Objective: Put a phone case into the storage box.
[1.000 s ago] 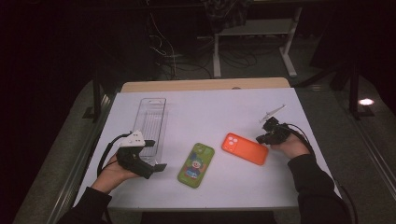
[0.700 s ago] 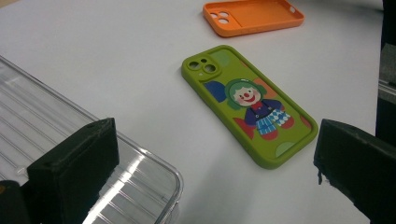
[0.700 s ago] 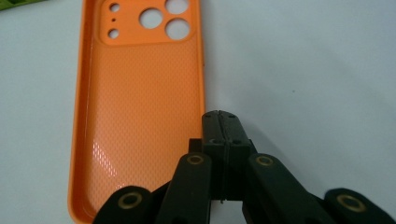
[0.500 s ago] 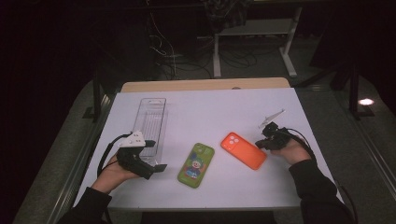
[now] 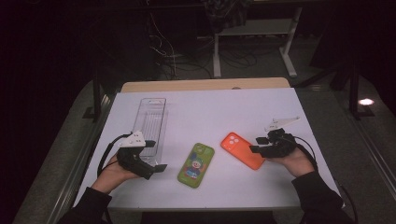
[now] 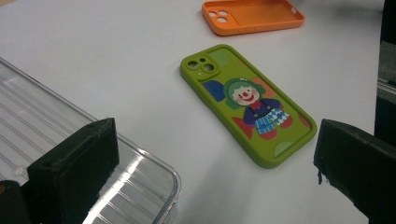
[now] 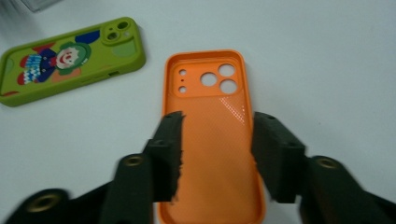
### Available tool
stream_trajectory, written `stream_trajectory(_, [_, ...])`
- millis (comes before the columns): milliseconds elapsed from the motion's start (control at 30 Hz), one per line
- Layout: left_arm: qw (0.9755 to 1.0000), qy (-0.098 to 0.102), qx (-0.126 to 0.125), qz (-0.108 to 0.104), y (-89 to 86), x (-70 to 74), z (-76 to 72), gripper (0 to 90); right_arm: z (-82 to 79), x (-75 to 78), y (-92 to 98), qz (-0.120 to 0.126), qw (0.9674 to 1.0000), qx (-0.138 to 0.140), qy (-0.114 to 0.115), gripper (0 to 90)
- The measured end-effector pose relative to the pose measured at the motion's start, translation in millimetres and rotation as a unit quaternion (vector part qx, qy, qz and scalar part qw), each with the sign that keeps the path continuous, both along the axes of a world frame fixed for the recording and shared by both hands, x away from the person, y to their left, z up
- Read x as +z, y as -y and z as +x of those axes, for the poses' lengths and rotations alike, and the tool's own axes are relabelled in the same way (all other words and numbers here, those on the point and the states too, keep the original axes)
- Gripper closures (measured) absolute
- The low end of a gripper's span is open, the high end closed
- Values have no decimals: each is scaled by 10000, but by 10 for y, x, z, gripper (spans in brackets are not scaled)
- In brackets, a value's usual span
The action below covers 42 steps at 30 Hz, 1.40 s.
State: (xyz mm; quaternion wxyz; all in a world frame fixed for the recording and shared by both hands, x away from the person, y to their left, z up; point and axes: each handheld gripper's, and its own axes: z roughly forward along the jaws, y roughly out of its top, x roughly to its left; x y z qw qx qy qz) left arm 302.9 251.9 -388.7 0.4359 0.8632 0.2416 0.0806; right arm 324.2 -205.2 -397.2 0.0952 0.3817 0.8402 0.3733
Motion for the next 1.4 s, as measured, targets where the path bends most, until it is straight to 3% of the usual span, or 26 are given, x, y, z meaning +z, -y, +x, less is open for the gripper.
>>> stream_trajectory(200, [10000, -4, 4, -14, 2, -5, 3, 0, -180, -79, -39, 164, 9998, -49, 130, 210])
stream_trajectory(333, [10000, -12, 15, -19, 5, -5, 1, 0, -294, -163, -63, 276, 9989, -82, 363, 123])
stream_trajectory(467, [10000, -16, 14, -9, 12, -9, -2, 0, -362, -250, -81, 401, 9984, -90, 389, 4])
stream_trajectory(567, [10000, -20, 14, -20, 11, -12, 0, 0, -405, -279, -98, 488, 9979, -38, 430, 0])
stream_trajectory(1167, [10000, -48, -7, 59, 3, -20, 3, 0, -383, -164, -130, 102, 9995, 15, 286, 0])
stream_trajectory(1400, [10000, -35, -16, 59, 3, -22, 7, 0, -337, -97, -148, 67, 9998, 0, 170, 0])
